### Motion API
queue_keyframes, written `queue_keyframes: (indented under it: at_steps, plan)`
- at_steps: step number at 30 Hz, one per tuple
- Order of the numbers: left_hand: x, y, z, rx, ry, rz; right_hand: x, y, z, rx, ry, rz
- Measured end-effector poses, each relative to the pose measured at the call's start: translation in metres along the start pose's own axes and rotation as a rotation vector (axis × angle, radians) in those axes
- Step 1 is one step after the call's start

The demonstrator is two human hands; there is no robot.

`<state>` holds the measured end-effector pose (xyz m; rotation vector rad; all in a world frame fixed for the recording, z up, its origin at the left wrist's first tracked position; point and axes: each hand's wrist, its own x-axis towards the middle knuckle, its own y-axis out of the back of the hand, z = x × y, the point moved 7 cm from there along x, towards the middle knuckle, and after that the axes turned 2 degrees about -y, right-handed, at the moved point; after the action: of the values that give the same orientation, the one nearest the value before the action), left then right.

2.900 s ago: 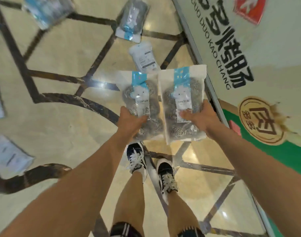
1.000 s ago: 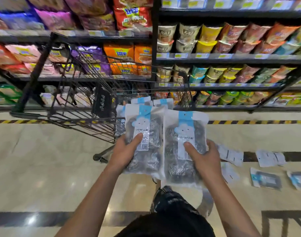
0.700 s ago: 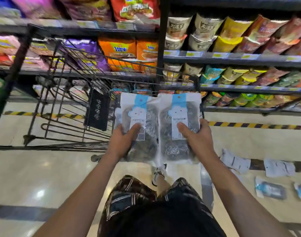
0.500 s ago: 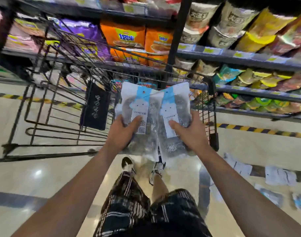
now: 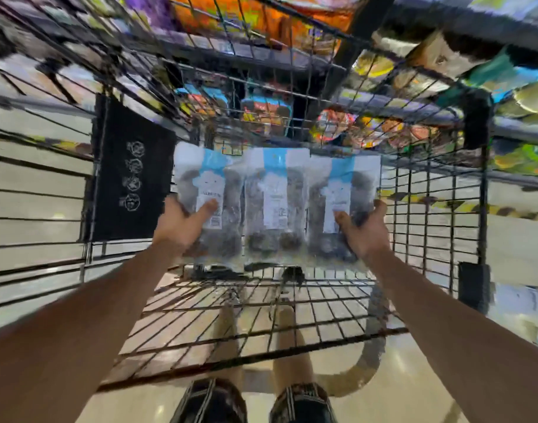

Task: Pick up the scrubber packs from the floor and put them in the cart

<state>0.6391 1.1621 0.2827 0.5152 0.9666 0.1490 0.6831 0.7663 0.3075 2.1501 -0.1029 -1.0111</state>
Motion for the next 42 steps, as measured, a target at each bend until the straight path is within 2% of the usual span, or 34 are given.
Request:
queue_keyframes:
  at_steps: [3,8,11,16,18,21,29,33,38,42]
  plan:
    - [0.020,-0.016,-0.014,0.019,-0.043,-0.044,0.009,-0.005,0.002,-0.063,0.069,-0.010]
    - [-0.006,-0.036,-0.003,0.354,-0.065,-0.143,0.010,-0.014,0.003,-0.335,0.132,-0.132]
    - [-0.002,-0.043,-0.012,0.488,-0.006,-0.213,0.009,-0.018,0.003,-0.374,0.095,-0.128]
    - [-0.009,-0.040,0.000,0.617,-0.006,-0.233,0.006,-0.020,0.003,-0.530,0.018,-0.162]
    - [-0.020,-0.033,0.017,0.637,-0.032,-0.204,0.001,-0.013,-0.004,-0.605,-0.004,-0.174]
    - [-0.047,-0.020,0.056,0.688,-0.089,-0.134,-0.013,0.002,-0.023,-0.674,0.067,-0.194]
    - [-0.189,0.039,0.196,0.794,-0.438,0.081,-0.123,0.108,-0.152,-0.623,0.509,-0.023]
    - [-0.260,0.069,0.246,0.822,-0.638,0.270,-0.186,0.160,-0.194,-0.564,0.674,0.081]
    - [-0.318,0.090,0.254,0.776,-0.673,0.365,-0.255,0.195,-0.219,-0.568,0.788,0.207]
    - [-0.333,0.102,0.252,0.771,-0.723,0.322,-0.282,0.205,-0.221,-0.526,0.761,0.329]
